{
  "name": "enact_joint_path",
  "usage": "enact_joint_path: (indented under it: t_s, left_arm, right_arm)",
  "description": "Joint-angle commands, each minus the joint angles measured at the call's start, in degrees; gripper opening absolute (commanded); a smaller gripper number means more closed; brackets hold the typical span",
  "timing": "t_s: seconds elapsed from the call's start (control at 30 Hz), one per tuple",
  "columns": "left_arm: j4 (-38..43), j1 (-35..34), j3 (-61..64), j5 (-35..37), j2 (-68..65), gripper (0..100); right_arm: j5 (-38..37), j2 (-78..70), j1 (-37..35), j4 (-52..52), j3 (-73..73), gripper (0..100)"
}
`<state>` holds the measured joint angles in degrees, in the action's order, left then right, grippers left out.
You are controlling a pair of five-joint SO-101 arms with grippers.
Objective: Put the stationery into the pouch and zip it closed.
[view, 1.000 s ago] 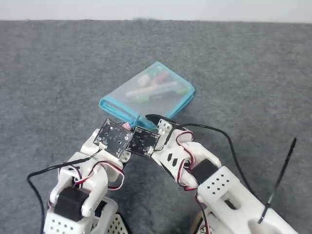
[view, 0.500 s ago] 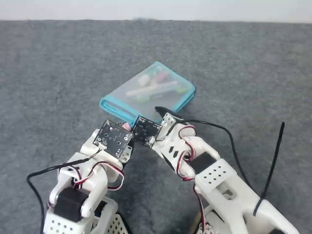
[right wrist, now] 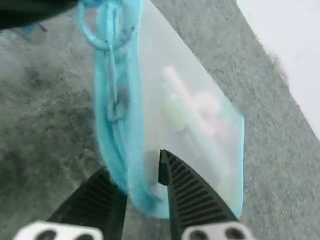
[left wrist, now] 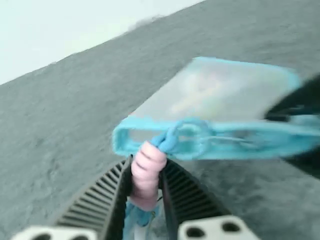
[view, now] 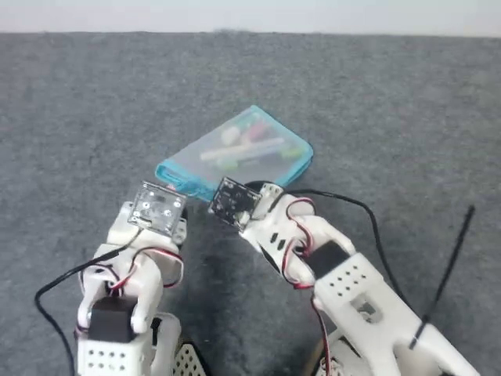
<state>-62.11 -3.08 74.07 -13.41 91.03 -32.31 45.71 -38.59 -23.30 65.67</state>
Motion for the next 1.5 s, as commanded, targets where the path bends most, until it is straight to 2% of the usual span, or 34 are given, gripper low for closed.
enact_joint_path:
  t_s: [0.0, 0.33, 0.53, 0.7, 0.87, 0.93, 1.07, 1.17, 1.3, 1.47]
  left_arm:
    - [7.6, -6.8, 2.6, -1.3, 1.0, 1]
    - [9.0, -8.3, 4.2, -2.8, 1.0, 1]
    - [7.6, -7.4, 4.0, -2.8, 1.0, 1]
    - [-1.1, 4.0, -3.7, -2.7, 0.6, 1]
    - [-13.5, 15.8, -18.1, -3.3, 0.4, 1]
    - [-15.4, 16.8, -20.6, -4.5, 0.4, 1]
    - [-16.3, 17.1, -21.3, -4.4, 0.4, 1]
    - [-16.3, 18.7, -21.6, -4.4, -0.6, 1]
    - [-15.9, 23.6, -21.8, -3.3, -5.9, 1]
    - [-14.5, 24.7, -23.3, -1.8, -10.1, 1]
  right_arm:
    - [-1.8, 6.1, 0.8, -5.2, 2.5, 0.6]
    - [-2.3, 16.1, 1.2, -11.7, 7.2, 0.6]
    - [-1.7, 17.4, 0.7, -10.7, 7.6, 0.7]
    - [7.0, 17.4, -3.4, -8.7, 6.6, 1.0]
    - [7.6, 23.0, -3.2, -13.7, 6.7, 2.5]
    - [7.7, 29.3, -2.5, -18.3, 6.7, 7.2]
    - [13.0, 45.5, -2.5, -27.2, 6.7, 18.0]
    - [12.1, 53.7, -4.7, -29.9, 7.6, 18.8]
    - [8.9, 51.6, -7.3, -30.0, 8.3, 18.8]
    - [7.9, 42.7, -9.4, -28.4, 5.5, 18.7]
